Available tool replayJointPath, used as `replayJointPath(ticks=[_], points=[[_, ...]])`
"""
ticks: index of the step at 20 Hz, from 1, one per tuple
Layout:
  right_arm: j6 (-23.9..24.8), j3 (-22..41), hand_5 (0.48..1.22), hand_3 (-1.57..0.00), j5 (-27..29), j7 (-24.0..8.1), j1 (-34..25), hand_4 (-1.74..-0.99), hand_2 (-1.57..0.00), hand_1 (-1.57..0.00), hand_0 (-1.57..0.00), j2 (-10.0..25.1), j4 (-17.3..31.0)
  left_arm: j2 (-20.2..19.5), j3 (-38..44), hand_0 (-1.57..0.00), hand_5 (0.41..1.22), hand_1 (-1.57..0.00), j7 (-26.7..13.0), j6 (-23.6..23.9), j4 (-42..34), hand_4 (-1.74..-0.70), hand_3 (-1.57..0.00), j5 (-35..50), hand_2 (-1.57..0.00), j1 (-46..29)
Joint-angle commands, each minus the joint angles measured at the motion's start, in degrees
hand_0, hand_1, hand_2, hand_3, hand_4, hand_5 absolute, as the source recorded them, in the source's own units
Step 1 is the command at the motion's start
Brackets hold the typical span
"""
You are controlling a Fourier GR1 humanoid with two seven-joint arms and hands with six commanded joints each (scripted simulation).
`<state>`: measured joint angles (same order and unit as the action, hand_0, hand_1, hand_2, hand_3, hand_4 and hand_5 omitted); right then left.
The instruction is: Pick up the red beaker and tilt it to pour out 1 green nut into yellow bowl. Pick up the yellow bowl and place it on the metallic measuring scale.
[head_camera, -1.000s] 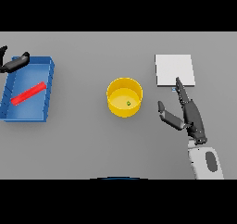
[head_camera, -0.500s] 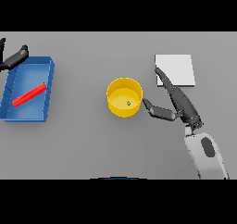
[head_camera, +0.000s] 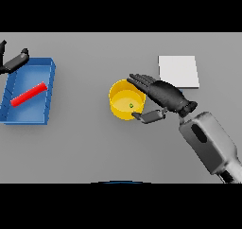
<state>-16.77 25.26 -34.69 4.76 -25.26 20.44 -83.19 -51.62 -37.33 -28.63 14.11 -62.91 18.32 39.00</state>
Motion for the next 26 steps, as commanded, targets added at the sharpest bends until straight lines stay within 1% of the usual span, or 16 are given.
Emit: replayJointPath(ticks=[1,4,5,7,8,11,13,14,15,19,20,22,24,26], points=[[-1.14,1.18,0.62,0.0,-0.8,1.05,-1.37,-1.234,0.0,0.0,0.0,0.45,0.7,-0.05,0.1,0.0,0.714,0.0,0.52,-0.09,0.08,-0.75,0.0,0.11,0.0,-0.19],[-4.67,3.92,0.636,0.0,-2.74,1.54,-4.75,-1.218,0.0,0.0,0.0,1.56,1.9,0.54,0.34,0.0,0.717,0.0,0.98,0.09,1.07,-0.76,0.0,0.24,0.0,-0.09],[-5.52,4.71,0.638,0.0,-3.16,1.25,-5.7,-1.212,0.0,0.0,0.0,1.27,2.51,0.16,0.87,0.0,0.72,0.0,1.82,0.01,0.91,-0.76,0.0,0.74,0.0,-0.45],[-6.52,6.02,0.645,0.0,-3.97,1.79,-6.88,-1.212,0.0,0.0,0.0,1.15,3.67,0.02,1.46,0.0,0.721,0.0,2.97,-0.28,0.97,-0.77,0.0,1.41,0.0,-0.74],[-6.82,6.63,0.648,0.0,-4.26,2.46,-7.11,-1.214,0.0,0.0,0.0,1.01,4.88,0.06,1.64,0.0,0.721,0.0,2.88,-0.14,0.54,-0.78,0.0,1.76,0.0,-0.86],[-6.31,8.25,0.653,0.0,-5.84,4.81,-8.84,-1.224,0.0,0.0,0.0,0.85,8.47,0.18,1.53,0.0,0.728,0.0,3.21,-0.11,0.65,-0.79,0.0,1.62,0.0,-0.95],[-6.66,9.13,0.66,0.0,-6.39,5.63,-9.69,-1.234,0.0,0.0,0.0,0.57,10.22,1.01,1.55,0.0,0.728,0.0,2.97,-0.12,1.6,-0.8,0.0,1.67,0.0,-0.36],[-7.01,9.49,0.664,0.0,-6.57,6.7,-10.0,-1.242,0.0,0.0,0.0,1.05,10.51,0.49,1.77,0.0,0.727,0.0,3.36,0.09,0.97,-0.8,0.0,1.89,0.0,-1.01],[-7.33,10.03,0.669,0.0,-7.0,6.76,-10.46,-1.249,0.0,0.0,0.0,0.93,11.23,0.52,1.71,0.0,0.725,0.0,2.76,0.02,0.6,-0.8,0.0,1.92,0.0,-0.63],[-8.5,11.36,0.687,0.0,-7.81,6.04,-11.81,-1.273,0.0,0.0,0.0,-0.3,14.28,-0.27,1.77,0.0,0.723,0.0,2.97,0.46,-0.47,-0.8,0.0,1.93,0.0,-1.37],[-8.56,11.99,0.692,0.0,-8.07,6.81,-11.45,-1.277,0.0,0.0,0.0,-0.28,14.32,0.17,1.59,0.0,0.723,0.0,2.62,0.14,0.21,-0.8,0.0,1.84,0.0,-1.0],[-8.3,12.13,0.699,0.0,-8.11,7.29,-11.06,-1.279,0.0,0.0,0.0,-0.39,15.3,-0.03,1.72,0.0,0.725,0.0,3.23,-0.33,0.66,-0.79,0.0,1.91,0.0,-1.21],[-7.87,12.31,0.706,0.0,-8.42,7.74,-12.12,-1.285,0.0,0.0,0.0,-0.98,17.4,0.61,1.17,0.0,0.728,0.0,1.66,0.46,-0.39,-0.79,0.0,1.68,0.0,-0.69],[-7.42,12.39,0.712,-0.03,-8.29,8.92,-12.24,-1.286,-0.01,0.0,0.0,-1.22,17.63,0.65,1.13,0.0,0.728,0.0,1.55,0.98,-0.79,-0.79,0.0,1.48,0.0,-0.47]])
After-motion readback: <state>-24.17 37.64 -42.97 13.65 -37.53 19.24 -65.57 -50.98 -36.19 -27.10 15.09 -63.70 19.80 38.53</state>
